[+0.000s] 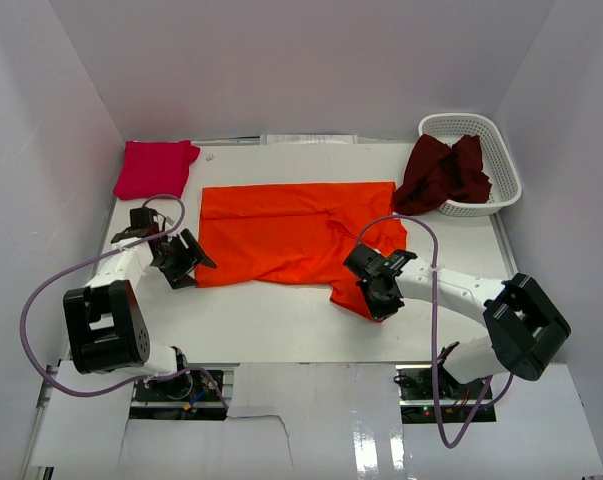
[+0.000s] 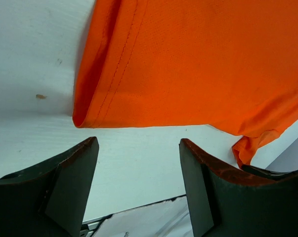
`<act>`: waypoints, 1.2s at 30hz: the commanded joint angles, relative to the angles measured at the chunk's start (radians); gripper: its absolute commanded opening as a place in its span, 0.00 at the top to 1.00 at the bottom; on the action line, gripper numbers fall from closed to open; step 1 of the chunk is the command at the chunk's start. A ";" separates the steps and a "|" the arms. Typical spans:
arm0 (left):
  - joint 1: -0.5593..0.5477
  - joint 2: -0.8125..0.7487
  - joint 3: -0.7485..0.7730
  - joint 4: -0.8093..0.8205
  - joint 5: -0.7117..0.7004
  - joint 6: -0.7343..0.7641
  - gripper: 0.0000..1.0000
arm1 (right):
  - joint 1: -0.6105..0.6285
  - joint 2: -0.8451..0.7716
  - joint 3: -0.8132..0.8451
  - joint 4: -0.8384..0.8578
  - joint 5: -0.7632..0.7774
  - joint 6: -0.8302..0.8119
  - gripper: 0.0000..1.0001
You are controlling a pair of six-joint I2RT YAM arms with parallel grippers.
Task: Fold and stack the t-shirts
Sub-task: Grap the side of the flattened tshirt closest away from the robot with both arms
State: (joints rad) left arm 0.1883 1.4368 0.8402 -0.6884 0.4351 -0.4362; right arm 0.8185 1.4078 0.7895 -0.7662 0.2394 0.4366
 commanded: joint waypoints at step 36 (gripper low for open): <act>0.005 0.131 0.040 0.013 -0.104 0.050 0.67 | -0.015 -0.016 0.024 0.013 -0.040 -0.025 0.92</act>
State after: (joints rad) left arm 0.1883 1.5623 0.8833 -0.6971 0.2703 -0.3943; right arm 0.8108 1.4075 0.7895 -0.7570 0.2058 0.4152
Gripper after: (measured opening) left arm 0.345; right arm 0.081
